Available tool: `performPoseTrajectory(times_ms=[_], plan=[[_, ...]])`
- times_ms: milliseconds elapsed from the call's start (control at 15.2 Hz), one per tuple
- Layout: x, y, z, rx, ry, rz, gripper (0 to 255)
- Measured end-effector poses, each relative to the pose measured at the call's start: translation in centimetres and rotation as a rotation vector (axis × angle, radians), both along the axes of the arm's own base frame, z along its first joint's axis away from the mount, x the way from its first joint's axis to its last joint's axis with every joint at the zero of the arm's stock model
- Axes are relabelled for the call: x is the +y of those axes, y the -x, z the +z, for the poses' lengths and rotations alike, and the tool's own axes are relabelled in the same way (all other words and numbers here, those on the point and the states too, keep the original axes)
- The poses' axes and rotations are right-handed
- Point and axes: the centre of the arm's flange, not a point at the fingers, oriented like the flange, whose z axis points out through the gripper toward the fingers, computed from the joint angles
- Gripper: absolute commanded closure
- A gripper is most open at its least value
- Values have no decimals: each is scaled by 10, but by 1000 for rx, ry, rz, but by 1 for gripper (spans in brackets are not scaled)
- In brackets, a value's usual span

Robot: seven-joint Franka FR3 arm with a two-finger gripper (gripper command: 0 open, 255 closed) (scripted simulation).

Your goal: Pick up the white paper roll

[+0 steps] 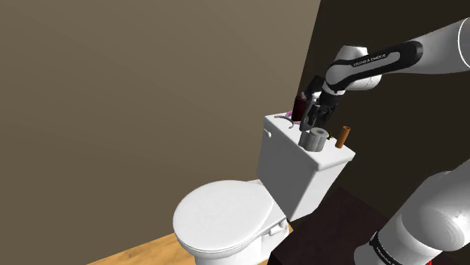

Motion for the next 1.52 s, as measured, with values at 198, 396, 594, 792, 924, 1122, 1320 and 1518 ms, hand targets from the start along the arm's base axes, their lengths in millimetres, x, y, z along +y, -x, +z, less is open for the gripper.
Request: performPoseTrajectory(times_ms=[198,396,594,792,924,1122,1320,1518], plan=[[-28,-13,-18,-7,-3,-21,0],[-60,-24,-42,-14,-6,-44,0],[-72,-28,-56,-17,-6,-53,0],[-73,-29,-73,-17,-6,-54,0],[-72,-29,-86,-18,-6,-54,0],[-73,-29,-91,-19,-5,-54,255],[-73,-29,-91,-22,-5,-55,255],[-72,-28,-90,-22,-4,-55,255]])
